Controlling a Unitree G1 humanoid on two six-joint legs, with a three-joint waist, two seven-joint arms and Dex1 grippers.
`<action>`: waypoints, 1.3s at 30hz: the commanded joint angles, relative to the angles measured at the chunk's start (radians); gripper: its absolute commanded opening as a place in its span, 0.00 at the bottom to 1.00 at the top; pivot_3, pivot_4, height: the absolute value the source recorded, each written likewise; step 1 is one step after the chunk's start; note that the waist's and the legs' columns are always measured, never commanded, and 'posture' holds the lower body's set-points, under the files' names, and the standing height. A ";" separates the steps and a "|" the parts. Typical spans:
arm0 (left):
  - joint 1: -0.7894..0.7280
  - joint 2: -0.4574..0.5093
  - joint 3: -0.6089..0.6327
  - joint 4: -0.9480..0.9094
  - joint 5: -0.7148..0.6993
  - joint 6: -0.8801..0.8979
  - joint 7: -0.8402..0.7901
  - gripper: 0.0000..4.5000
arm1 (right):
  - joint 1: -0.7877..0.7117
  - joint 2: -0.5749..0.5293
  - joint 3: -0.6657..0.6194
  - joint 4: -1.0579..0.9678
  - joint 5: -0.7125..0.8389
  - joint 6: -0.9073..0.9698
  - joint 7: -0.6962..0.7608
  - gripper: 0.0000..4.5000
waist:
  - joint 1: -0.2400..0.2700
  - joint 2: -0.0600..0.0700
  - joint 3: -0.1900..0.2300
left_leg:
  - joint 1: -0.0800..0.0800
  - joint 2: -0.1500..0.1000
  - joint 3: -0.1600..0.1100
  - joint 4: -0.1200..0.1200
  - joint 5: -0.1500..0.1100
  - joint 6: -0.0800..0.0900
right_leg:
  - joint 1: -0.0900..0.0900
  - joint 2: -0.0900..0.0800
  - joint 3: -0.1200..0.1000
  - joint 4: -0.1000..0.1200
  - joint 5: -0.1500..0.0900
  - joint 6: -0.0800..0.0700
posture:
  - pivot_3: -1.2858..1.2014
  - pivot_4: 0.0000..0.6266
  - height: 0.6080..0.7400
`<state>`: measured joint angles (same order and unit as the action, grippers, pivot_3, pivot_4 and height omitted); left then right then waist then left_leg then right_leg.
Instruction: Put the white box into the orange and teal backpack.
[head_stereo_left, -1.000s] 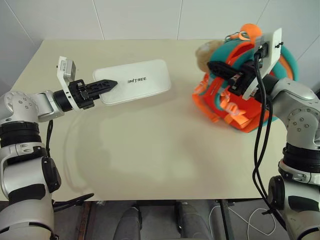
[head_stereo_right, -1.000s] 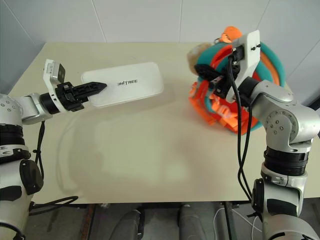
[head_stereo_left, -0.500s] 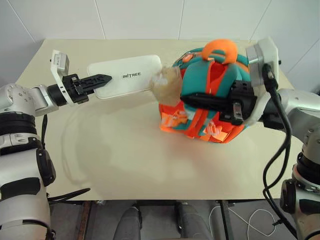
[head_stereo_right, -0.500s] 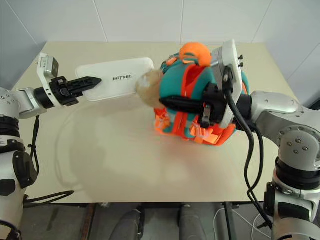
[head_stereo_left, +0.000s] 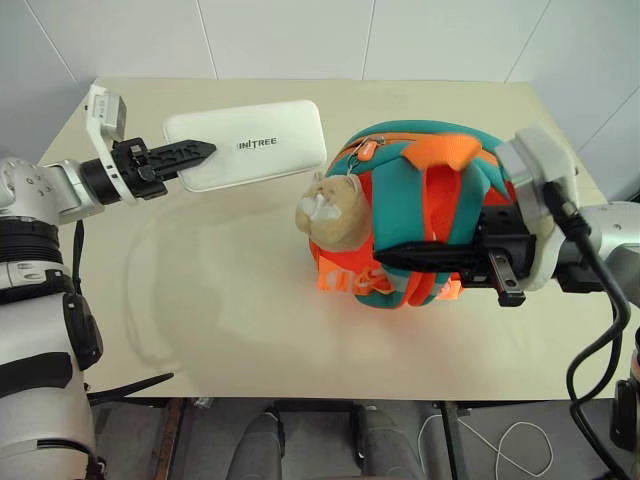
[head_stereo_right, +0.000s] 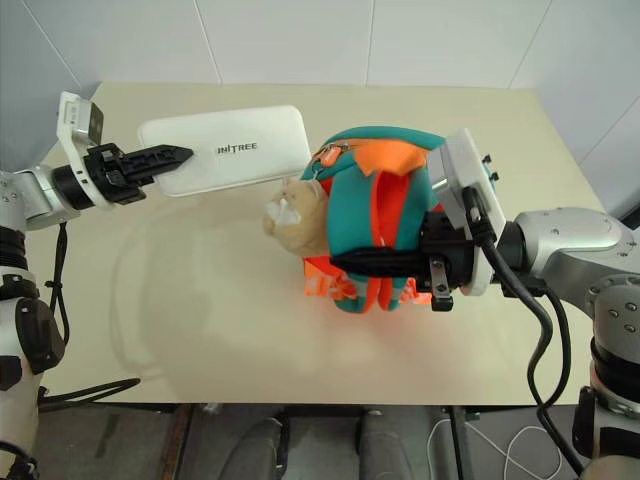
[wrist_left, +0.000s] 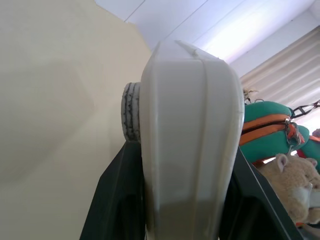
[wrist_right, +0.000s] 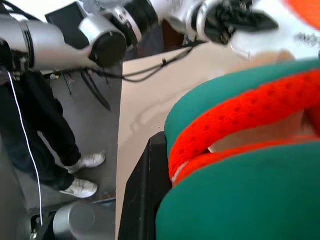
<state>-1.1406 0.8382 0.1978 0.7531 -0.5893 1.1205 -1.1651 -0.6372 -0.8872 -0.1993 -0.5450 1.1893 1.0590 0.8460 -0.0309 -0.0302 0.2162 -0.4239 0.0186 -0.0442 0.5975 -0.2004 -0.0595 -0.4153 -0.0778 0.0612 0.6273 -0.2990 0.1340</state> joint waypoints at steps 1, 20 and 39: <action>0.040 0.030 0.079 -0.124 -0.062 -0.098 -0.098 0.28 | 0.039 -0.038 -0.025 -0.008 -0.043 -0.059 0.049 0.00 | 0.000 0.000 0.000 | 0.000 0.000 0.000 0.000 0.000 0.000 | 0.000 0.000 0.000 0.000 0.000 0.000 | 0.52 0.24 1.00; 0.212 0.048 0.047 -0.318 -0.077 -0.367 -0.388 0.28 | 0.151 -0.112 -0.042 0.040 -0.121 -0.140 0.139 0.00 | 0.003 0.000 0.000 | 0.001 0.000 0.000 0.010 -0.001 0.002 | 0.005 0.000 0.000 0.001 0.001 0.000 | 0.52 0.24 1.00; -0.026 0.097 -0.293 -0.205 -0.080 -0.618 -0.449 0.28 | 0.127 -0.096 -0.011 0.063 -0.167 -0.167 0.148 0.00 | 0.003 0.000 0.000 | 0.000 0.001 0.000 0.012 -0.003 0.004 | 0.005 0.000 0.000 0.001 0.001 0.000 | 0.52 0.24 1.00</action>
<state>-1.1208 0.9172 -0.0856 0.6084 -0.6100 0.5208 -1.5022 -0.4890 -0.9790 -0.2019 -0.4710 1.0224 0.9145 0.9835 -0.0277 -0.0307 0.2162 -0.4243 0.0192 -0.0444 0.6100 -0.2030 -0.0552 -0.4104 -0.0777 0.0613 0.6284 -0.2981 0.1345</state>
